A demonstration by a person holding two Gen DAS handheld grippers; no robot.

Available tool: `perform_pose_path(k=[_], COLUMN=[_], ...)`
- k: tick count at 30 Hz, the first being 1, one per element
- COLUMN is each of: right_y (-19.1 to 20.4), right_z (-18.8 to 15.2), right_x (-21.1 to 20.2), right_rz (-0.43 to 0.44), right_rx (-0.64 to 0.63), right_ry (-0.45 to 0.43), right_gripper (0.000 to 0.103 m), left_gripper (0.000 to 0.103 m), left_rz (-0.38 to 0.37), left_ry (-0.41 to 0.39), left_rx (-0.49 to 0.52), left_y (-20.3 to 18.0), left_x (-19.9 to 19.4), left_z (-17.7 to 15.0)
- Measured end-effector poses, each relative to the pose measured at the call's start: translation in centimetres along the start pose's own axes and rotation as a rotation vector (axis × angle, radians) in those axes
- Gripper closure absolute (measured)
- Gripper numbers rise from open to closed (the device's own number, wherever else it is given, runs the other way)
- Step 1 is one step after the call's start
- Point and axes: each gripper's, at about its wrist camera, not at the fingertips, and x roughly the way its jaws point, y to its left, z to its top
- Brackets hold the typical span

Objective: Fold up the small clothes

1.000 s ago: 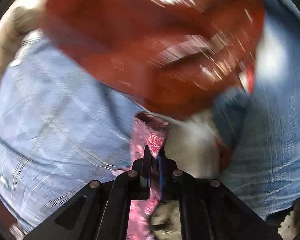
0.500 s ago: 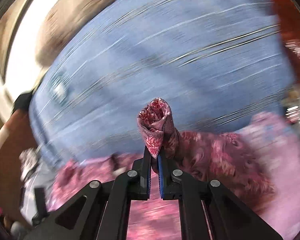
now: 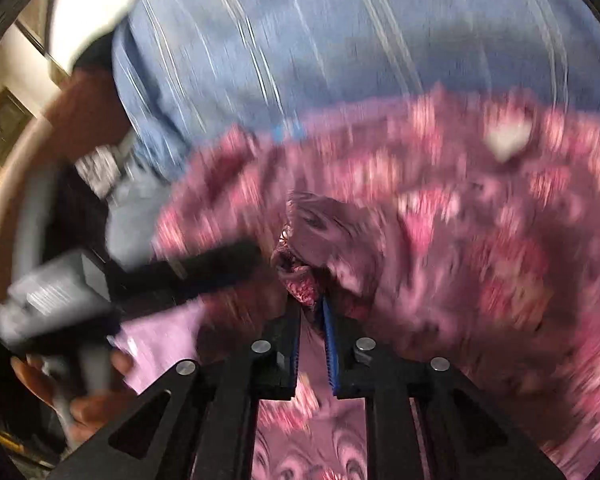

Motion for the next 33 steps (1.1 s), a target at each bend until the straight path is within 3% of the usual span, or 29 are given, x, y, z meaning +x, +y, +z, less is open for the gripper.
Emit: perform_pose_path(k=[3,6,8,9,10,11,12,15,18,22,23,24,25,27,30,32,33], right_y=[-0.9,-2.4,-4.8,-6.2,-8.2,-9.8,-11.6,-17.2,-20.9,-22.4,-22.3,-21.7,-20.6,-18.4,-17.0,-17.7,-18.3], right_z=[-1.5,-2.8,-3.4,-3.8,-4.2,-4.4,-4.7,-5.6,-5.9,-5.1,-5.0,-4.8,-4.4,-3.7,-3.5,-3.4,-3.6], right_x=[-1.0,-5.2,-8.9,-10.6,-12.8,-14.6,-16.3,-20.7,-21.7,-17.8,-17.1,-16.2,-15.7,-16.4,-18.2,-17.4,-16.2], right_rz=[0.018,-0.004,-0.025,-0.038,-0.065,-0.093,-0.122,-0.231,-0.284,-0.203,-0.164,-0.118,-0.15,-0.241,-0.321,-0.383,-0.439], right_rx=[0.016,0.016,0.06,0.09,0.141,0.184,0.229,0.399,0.491,0.536,0.53,0.497,0.431,0.319,0.275,0.27,0.265], right_ry=[0.017,-0.045,-0.121,-0.154,-0.207,-0.255,-0.302,-0.415,-0.421,-0.335,-0.327,-0.302,-0.282,-0.318,-0.405,-0.355,-0.289], right_gripper=[0.083,0.064,0.064,0.064,0.064,0.063,0.061,0.058,0.057,0.057,0.063,0.089,0.099,0.098,0.099,0.098,0.098], left_gripper=[0.028,0.028,0.029,0.035,0.073,0.097,0.099,0.099,0.099,0.099,0.099,0.099,0.098,0.098,0.098,0.097,0.097], left_rz=[0.018,0.009,0.013,0.023,0.043,0.071,0.106,0.181,0.25,0.274,0.288,0.293,0.29,0.29,0.373,0.419,0.418], left_ry=[0.03,0.07,0.034,0.008,-0.025,-0.039,-0.07,-0.214,-0.277,-0.194,-0.179,-0.17,-0.164,-0.164,-0.124,-0.048,-0.056], left_rx=[-0.006,0.002,0.036,0.052,0.077,0.1,0.123,0.137,0.147,0.114,0.111,0.107,0.099,0.07,0.056,0.041,0.041], left_y=[0.1,-0.5,-1.3,-1.7,-2.3,-2.7,-3.2,-3.9,-3.8,-2.4,-2.2,-2.0,-1.8,-1.3,-0.2,0.7,0.7], left_x=[1.1,2.8,3.2,3.3,3.2,3.2,2.7,-0.9,-3.3,-1.8,-1.5,-1.4,-1.5,-1.6,-0.6,1.2,1.2], left_z=[-0.3,-0.6,-0.9,-1.0,-1.1,-1.1,-1.0,-0.3,0.3,0.7,0.8,0.8,0.8,0.8,0.8,0.5,0.4])
